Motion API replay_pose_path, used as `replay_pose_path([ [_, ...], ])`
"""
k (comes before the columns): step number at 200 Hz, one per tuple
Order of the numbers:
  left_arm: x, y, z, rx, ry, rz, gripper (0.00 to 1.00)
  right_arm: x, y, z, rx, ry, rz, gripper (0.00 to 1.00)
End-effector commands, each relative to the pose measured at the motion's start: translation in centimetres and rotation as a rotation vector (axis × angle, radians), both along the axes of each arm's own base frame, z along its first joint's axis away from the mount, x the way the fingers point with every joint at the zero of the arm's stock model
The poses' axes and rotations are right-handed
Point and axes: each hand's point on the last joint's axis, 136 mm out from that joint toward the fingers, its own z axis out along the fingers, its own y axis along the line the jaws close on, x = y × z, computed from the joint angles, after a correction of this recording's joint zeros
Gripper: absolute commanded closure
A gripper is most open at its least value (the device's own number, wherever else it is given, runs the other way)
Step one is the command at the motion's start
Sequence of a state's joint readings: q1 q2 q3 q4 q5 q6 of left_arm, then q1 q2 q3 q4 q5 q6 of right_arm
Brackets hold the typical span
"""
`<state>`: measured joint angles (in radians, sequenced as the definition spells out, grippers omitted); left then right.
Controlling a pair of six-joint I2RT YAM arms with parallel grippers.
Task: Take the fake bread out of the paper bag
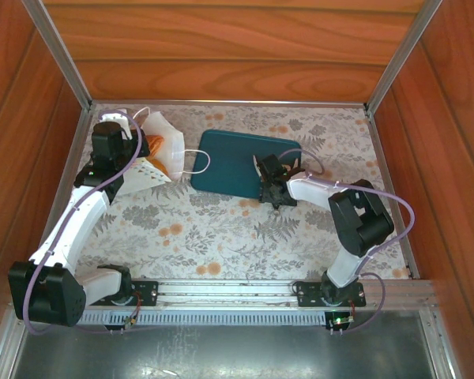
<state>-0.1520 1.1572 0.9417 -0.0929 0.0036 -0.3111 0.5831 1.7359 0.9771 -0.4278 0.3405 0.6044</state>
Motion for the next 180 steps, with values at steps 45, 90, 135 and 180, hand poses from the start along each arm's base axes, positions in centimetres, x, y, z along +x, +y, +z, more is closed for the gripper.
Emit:
replay_pose_path([
  [45,0.3,0.1,2.8,-0.003,-0.070,0.006,1.00,0.1,-0.5,-1.1,-0.047,0.011,-0.020,0.25],
  [90,0.4,0.2,3.1,0.000,-0.079,0.012,1.00,-0.2,-0.3,-1.9,-0.030,0.029,-0.014,0.61],
  [135,0.5,0.0,3.2,-0.004,-0.083,0.001,1.00,0.5,0.1,-0.3,-0.016,-0.012,0.019,0.93],
  [180,0.4,-0.1,3.6,-0.009,-0.097,-0.005,1.00,1.9,1.5,5.2,0.072,-0.143,0.068,1.00],
])
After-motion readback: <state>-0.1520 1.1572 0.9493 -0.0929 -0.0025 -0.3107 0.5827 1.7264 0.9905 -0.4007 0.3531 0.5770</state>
